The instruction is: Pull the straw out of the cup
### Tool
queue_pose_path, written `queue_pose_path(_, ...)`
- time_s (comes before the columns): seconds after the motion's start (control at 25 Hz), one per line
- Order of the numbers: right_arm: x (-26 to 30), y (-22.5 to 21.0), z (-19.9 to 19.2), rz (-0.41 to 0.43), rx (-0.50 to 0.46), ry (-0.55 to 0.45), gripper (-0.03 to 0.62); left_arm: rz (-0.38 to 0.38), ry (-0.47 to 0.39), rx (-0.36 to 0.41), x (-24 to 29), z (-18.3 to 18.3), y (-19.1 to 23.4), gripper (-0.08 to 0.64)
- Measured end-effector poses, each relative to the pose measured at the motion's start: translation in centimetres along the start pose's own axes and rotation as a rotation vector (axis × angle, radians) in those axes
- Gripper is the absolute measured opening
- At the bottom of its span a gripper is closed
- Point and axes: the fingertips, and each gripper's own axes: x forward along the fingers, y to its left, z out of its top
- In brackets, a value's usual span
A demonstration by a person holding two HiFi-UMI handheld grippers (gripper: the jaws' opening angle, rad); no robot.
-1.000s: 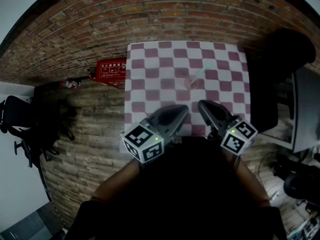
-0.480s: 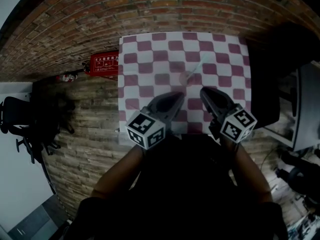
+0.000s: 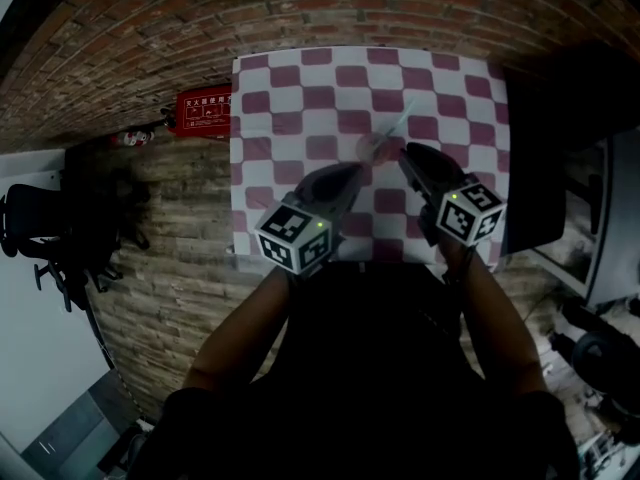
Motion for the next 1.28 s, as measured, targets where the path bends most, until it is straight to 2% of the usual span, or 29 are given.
queue_pose_path(0.48,4.4,-5.2,-1.8,-0.045,0.036,0.06,0.109,0.057,0.012,-0.011,2.1,-0.3,1.9,0.012)
queue_pose_path(0.88,6.4,-7.0,-3.1,-0.056,0.049,0.101,0.11,0.084,0.024,-0.029,2.4,-0.9,2.3,0.012)
queue_pose_path(0.92,6.5,-7.0,-3.1,-0.061,0.037,0.107,0.102,0.087,0.024,-0.029,2.3,-1.0,2.3,0.012)
queue_pose_path(0.96,6.5,-7.0,-3.1,-0.064,0.024,0.11,0.037,0.089,0.024,-0.029,2.2,-1.0,2.3,0.012)
queue_pose_path(1.28,5.6,-5.7,-2.7,-0.047,-0.025,0.106,0.034,0.088,0.025,-0.024,1.1,-1.4,1.9,0.012)
